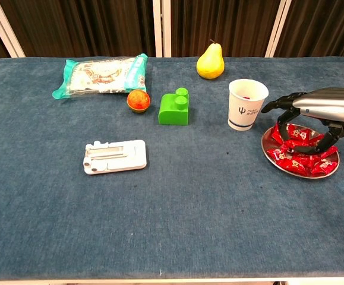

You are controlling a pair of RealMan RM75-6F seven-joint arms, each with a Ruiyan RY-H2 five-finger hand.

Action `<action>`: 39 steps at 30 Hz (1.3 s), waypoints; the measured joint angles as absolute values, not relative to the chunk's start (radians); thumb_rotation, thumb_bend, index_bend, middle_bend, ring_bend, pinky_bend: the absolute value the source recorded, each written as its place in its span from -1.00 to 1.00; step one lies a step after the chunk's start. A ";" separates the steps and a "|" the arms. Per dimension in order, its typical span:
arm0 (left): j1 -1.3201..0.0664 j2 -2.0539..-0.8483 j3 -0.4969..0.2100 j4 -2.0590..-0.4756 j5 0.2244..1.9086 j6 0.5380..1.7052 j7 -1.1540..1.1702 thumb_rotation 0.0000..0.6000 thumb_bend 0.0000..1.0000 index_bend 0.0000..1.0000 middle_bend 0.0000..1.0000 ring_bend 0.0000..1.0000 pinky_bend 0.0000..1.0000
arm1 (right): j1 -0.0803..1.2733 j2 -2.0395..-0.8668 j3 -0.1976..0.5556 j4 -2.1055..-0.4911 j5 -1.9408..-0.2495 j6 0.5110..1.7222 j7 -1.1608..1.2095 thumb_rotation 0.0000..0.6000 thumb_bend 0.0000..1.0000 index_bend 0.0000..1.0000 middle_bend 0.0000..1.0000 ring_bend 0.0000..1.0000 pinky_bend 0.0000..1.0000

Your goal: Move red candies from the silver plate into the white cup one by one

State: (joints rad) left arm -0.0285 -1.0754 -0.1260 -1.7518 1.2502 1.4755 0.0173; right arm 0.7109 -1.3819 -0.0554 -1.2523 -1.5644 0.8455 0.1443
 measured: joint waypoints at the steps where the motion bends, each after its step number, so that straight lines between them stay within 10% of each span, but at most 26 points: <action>1: -0.028 -1.075 -0.126 -1.752 1.250 1.475 0.017 1.00 -0.31 -0.68 -1.00 -1.00 -1.00 | 0.711 -1.379 -0.055 -1.255 -1.563 0.843 0.141 1.00 0.10 0.15 -0.78 -0.88 -0.99; 39: -0.030 -1.080 -0.124 -1.753 1.258 1.478 0.025 1.00 -0.31 -0.68 -1.00 -1.00 -1.00 | 0.730 -1.192 0.054 -1.439 -1.558 0.955 0.158 1.00 0.31 0.28 -0.78 -0.88 -0.99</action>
State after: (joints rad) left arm -0.0304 -1.0798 -0.1245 -1.7531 1.2584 1.4775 0.0247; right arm 0.7302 -1.1921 0.0540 -1.4389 -1.5580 0.9548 0.1576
